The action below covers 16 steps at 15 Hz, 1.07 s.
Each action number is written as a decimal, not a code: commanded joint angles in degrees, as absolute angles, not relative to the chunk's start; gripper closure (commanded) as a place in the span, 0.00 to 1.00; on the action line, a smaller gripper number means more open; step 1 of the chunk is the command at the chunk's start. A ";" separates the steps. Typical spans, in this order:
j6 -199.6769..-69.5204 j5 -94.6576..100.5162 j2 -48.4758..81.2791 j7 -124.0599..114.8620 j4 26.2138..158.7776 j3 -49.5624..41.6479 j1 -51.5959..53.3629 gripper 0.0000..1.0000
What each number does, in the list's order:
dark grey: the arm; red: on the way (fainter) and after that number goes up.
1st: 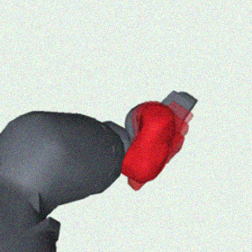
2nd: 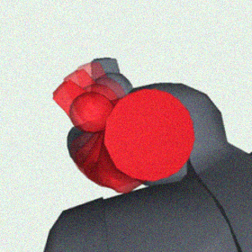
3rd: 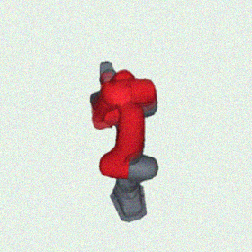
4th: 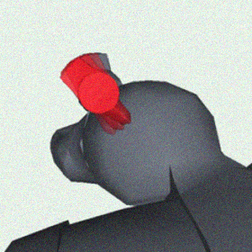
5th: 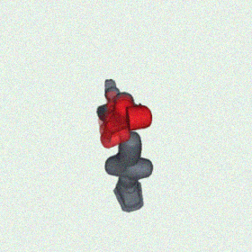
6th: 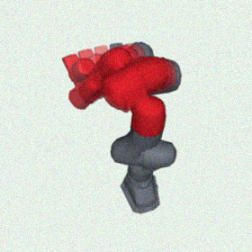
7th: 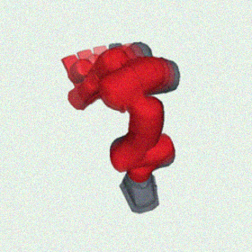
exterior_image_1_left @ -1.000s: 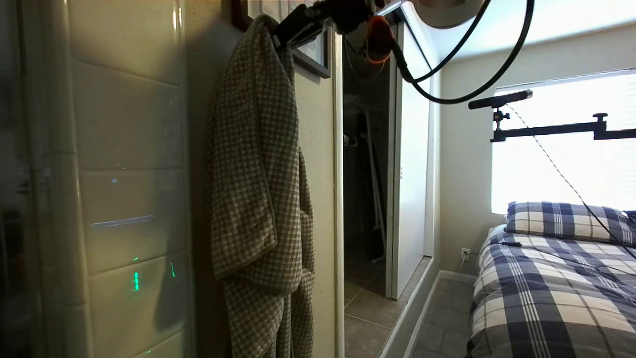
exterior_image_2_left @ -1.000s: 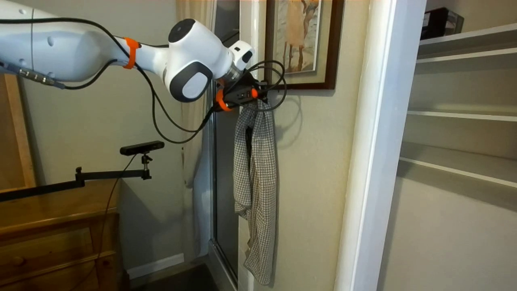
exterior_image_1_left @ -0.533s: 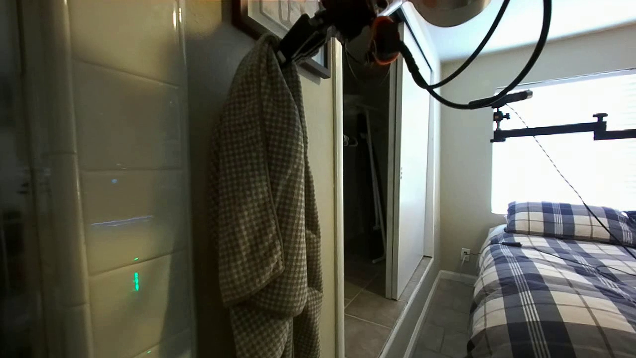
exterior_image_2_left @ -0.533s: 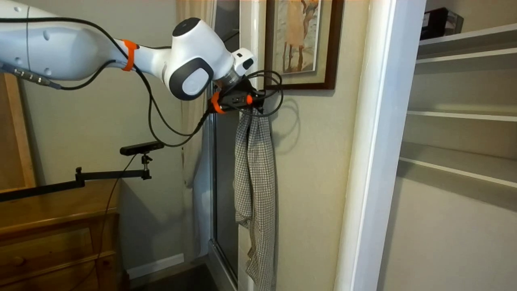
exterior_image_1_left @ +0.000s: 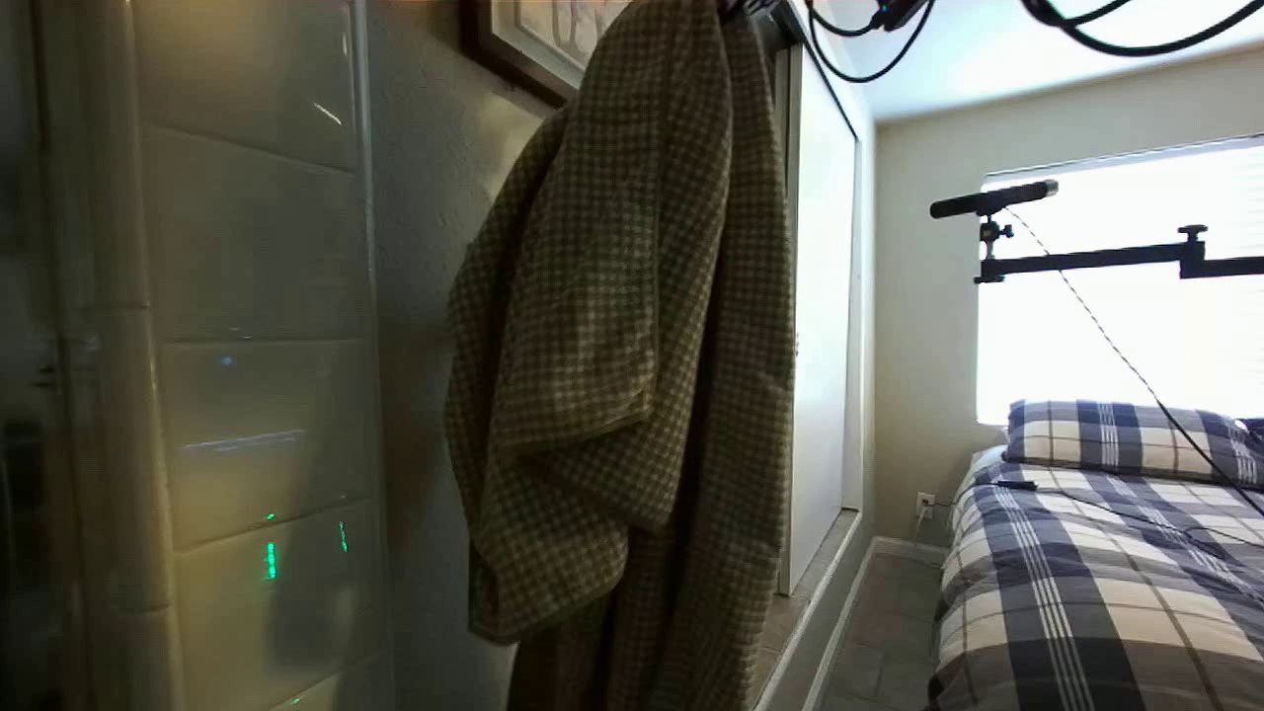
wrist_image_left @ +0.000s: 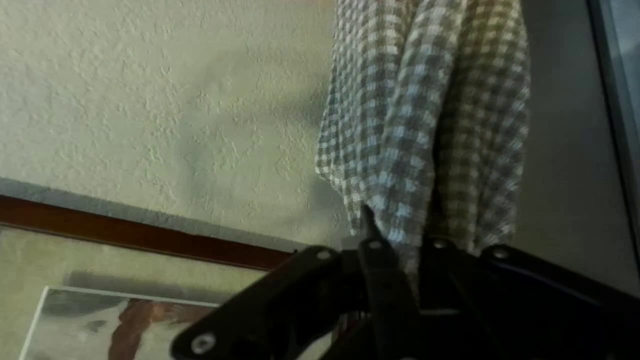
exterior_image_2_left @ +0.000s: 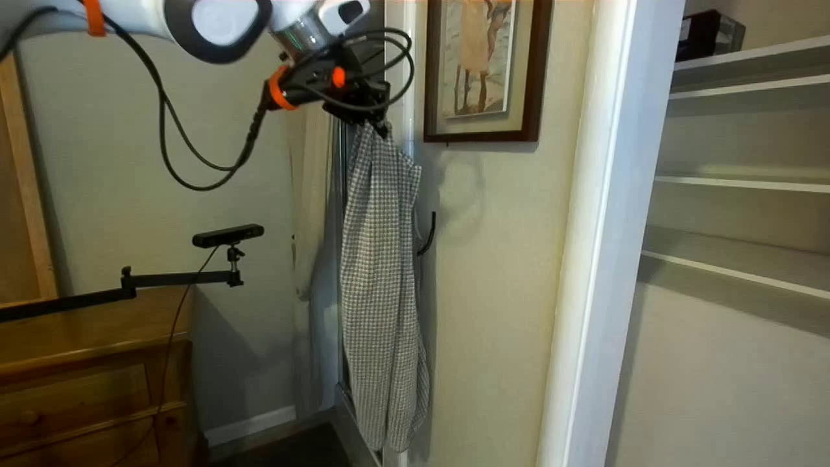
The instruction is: Remove the towel from the hook
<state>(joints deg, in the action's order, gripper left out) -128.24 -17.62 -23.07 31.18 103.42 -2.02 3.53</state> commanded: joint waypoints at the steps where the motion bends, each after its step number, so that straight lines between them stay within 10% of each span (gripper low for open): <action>1: -115.91 -15.80 -27.49 28.24 102.18 -4.75 4.96 0.97; 16: -80.44 -18.02 -13.82 27.83 103.99 -8.47 2.39 0.97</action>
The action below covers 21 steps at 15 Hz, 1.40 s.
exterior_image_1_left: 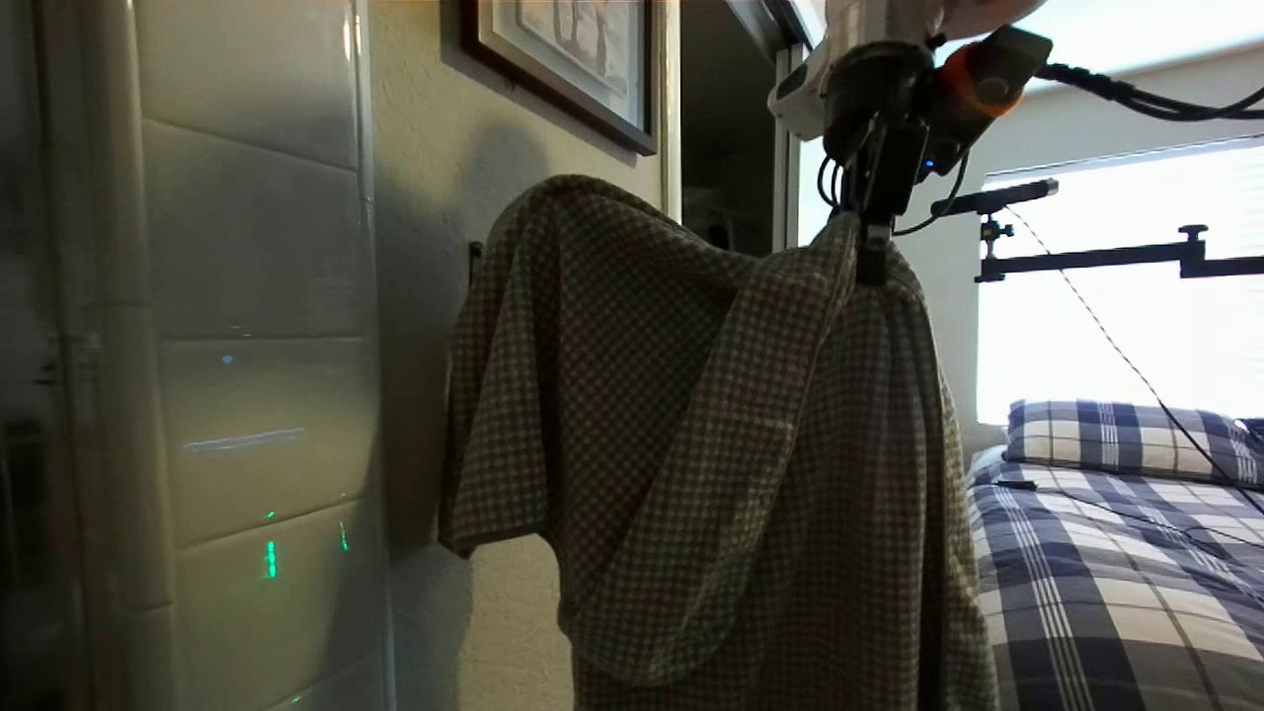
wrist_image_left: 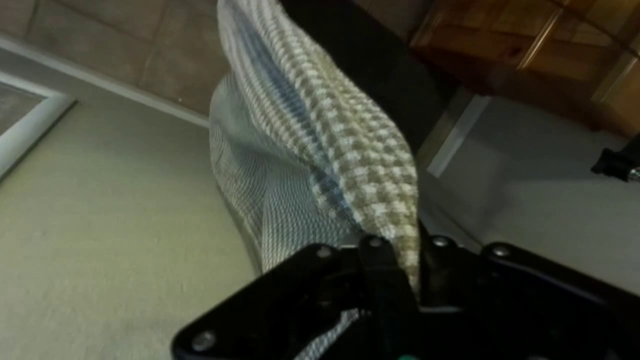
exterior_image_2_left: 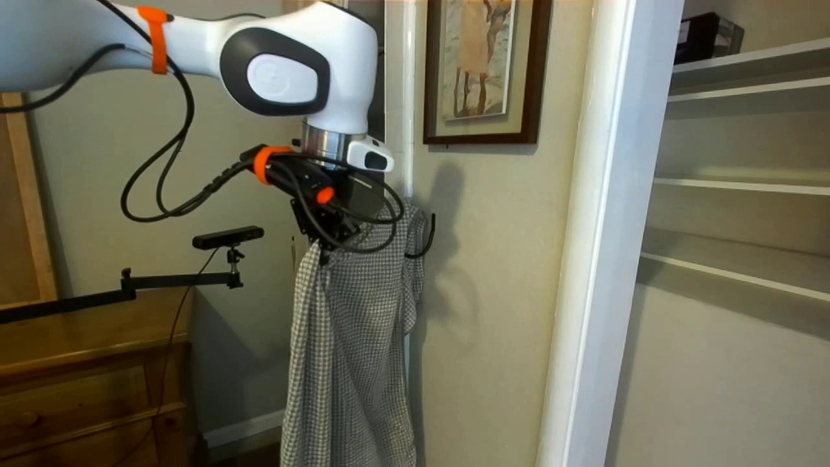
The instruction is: Remove the towel from the hook
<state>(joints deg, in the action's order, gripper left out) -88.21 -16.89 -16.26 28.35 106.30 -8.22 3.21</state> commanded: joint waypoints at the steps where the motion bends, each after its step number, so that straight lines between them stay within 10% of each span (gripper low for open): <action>1: -78.56 -17.46 -13.16 27.70 104.19 -8.18 2.17 0.97; 21: -88.76 -9.61 2.73 22.33 116.35 -6.54 -2.74 0.97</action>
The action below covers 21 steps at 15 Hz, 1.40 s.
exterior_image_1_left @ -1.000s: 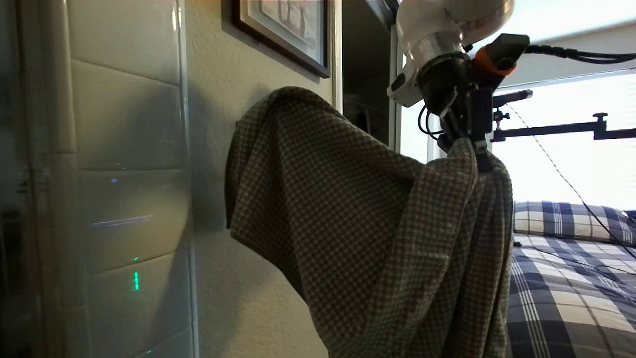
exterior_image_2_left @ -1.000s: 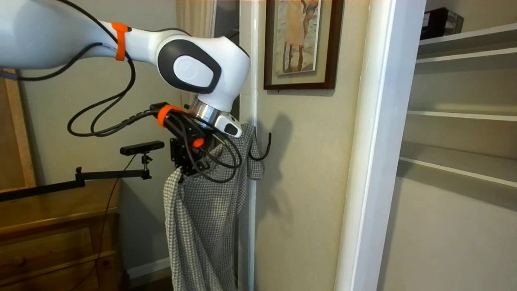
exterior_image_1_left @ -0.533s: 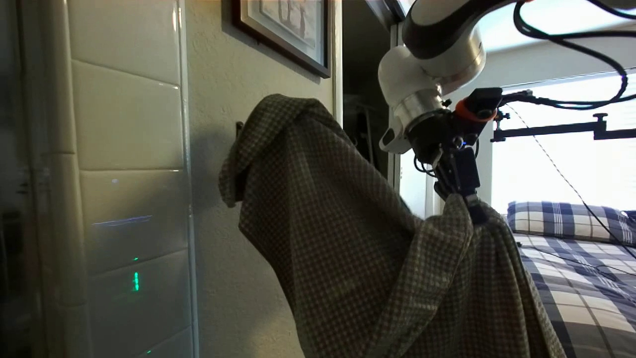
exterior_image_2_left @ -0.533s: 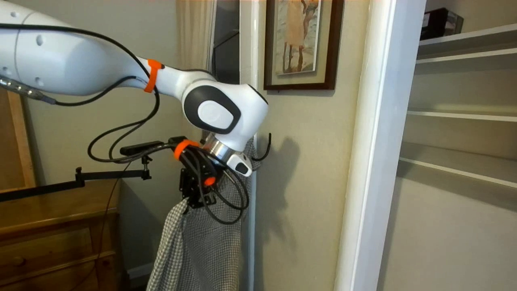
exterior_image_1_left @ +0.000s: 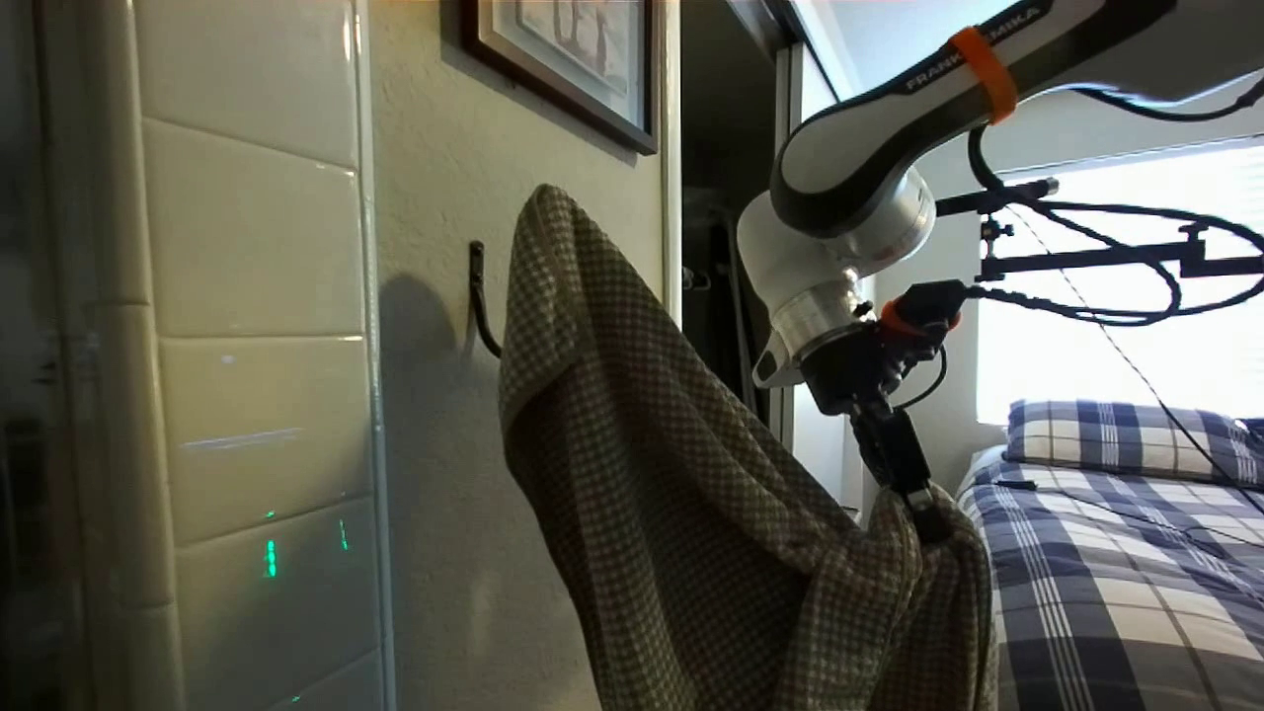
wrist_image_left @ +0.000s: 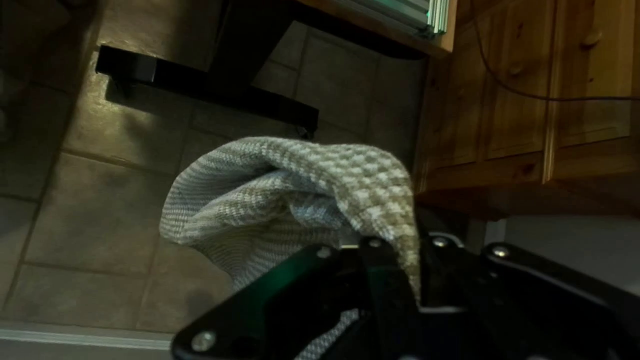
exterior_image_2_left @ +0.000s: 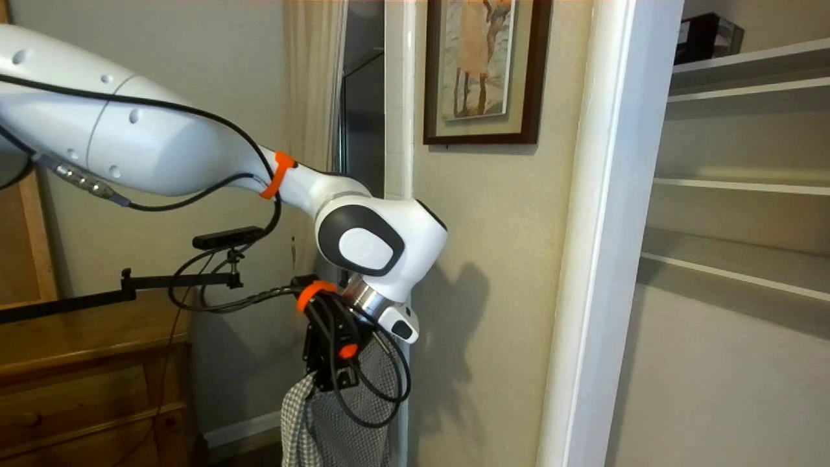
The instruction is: Remove the towel from the hook
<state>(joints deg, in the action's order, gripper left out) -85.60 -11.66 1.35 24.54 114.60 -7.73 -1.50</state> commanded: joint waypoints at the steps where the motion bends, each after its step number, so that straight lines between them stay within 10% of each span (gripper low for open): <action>1: -90.23 -9.26 3.45 21.64 117.12 -6.65 -2.96 0.97; 21: -134.05 -19.30 17.30 17.14 128.19 -3.16 -6.59 0.97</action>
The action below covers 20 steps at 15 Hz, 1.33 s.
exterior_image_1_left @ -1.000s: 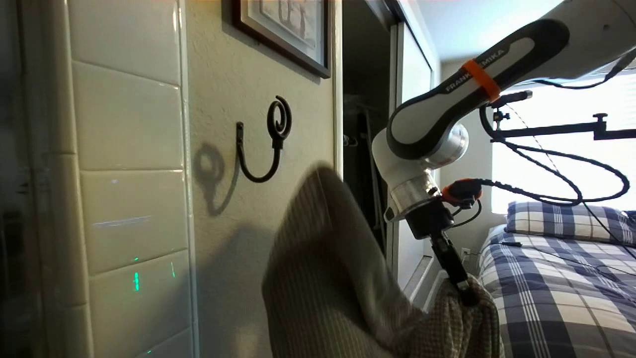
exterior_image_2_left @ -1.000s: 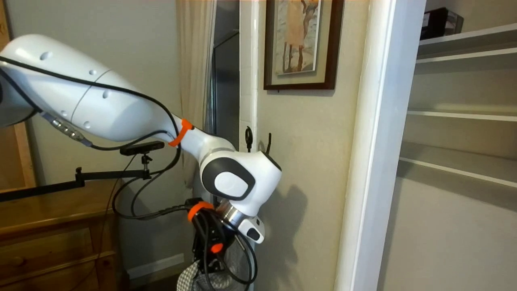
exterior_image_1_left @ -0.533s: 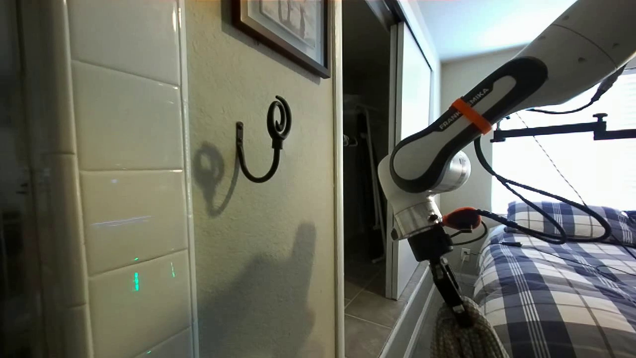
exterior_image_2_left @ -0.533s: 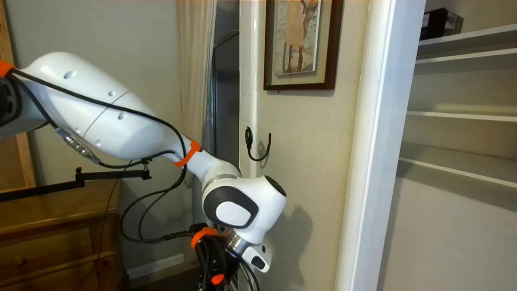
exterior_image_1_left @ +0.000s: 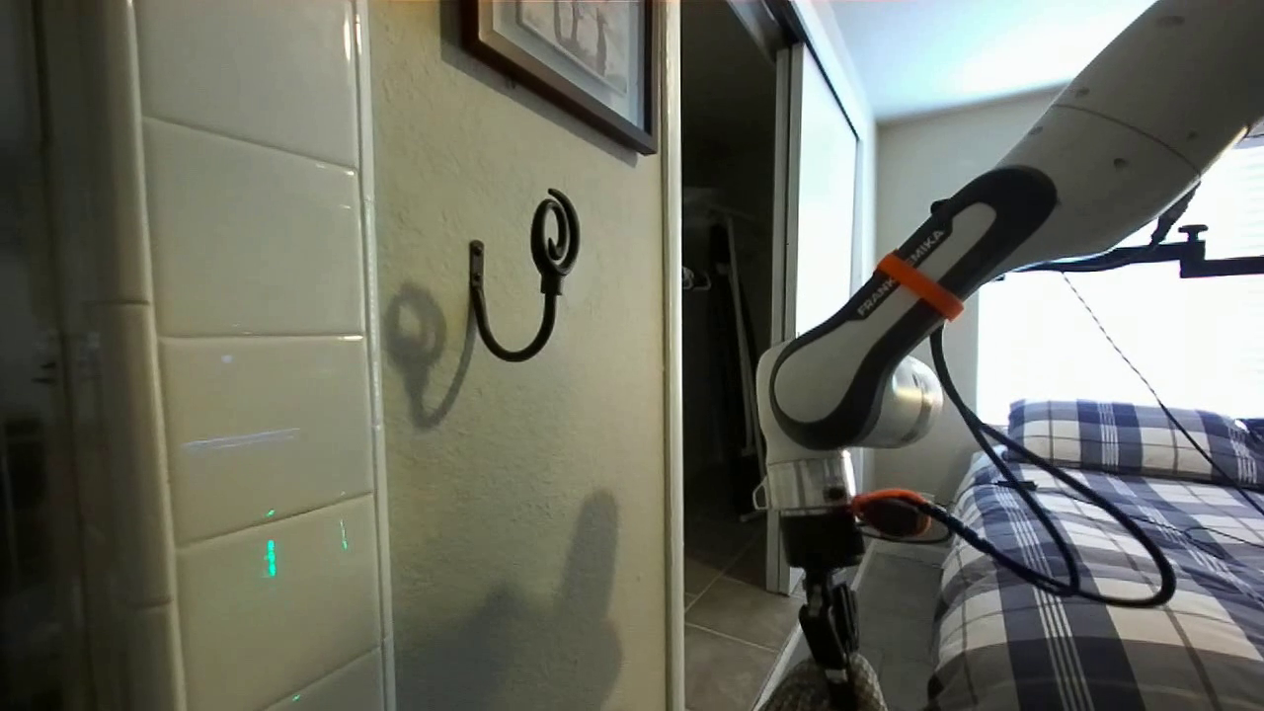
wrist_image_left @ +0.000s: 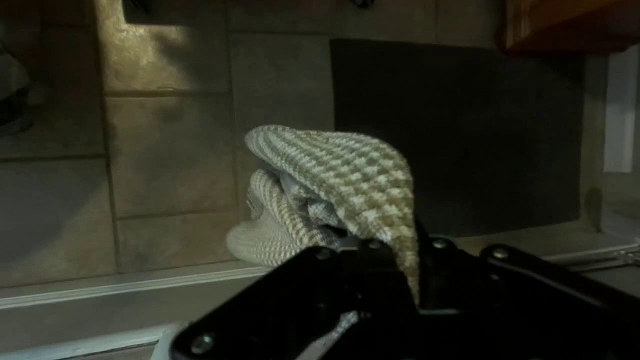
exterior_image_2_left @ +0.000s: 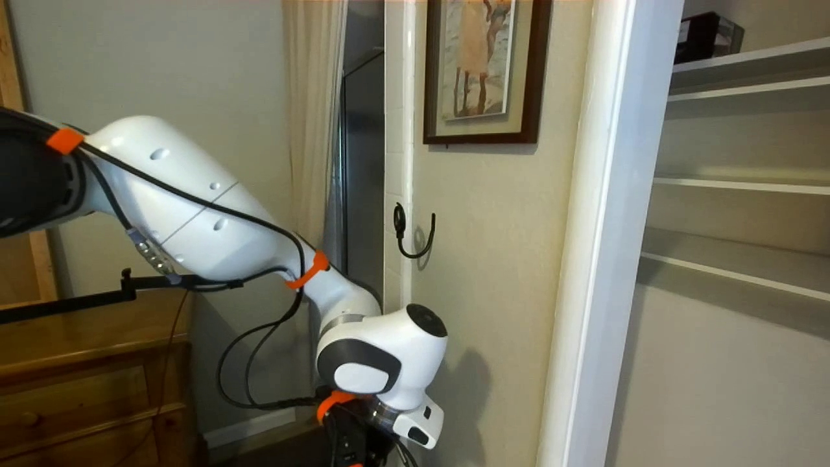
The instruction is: Remove the towel from the hook
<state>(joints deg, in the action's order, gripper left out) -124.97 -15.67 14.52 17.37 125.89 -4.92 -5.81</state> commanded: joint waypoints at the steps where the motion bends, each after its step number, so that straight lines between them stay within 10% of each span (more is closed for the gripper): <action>1: -137.22 -21.01 18.72 17.36 128.66 -2.34 -6.90 0.97; 19: -170.87 -14.35 39.48 2.17 126.35 -0.61 -5.79 0.97; 20: -171.26 -13.93 39.63 1.60 125.72 -0.87 -5.53 0.64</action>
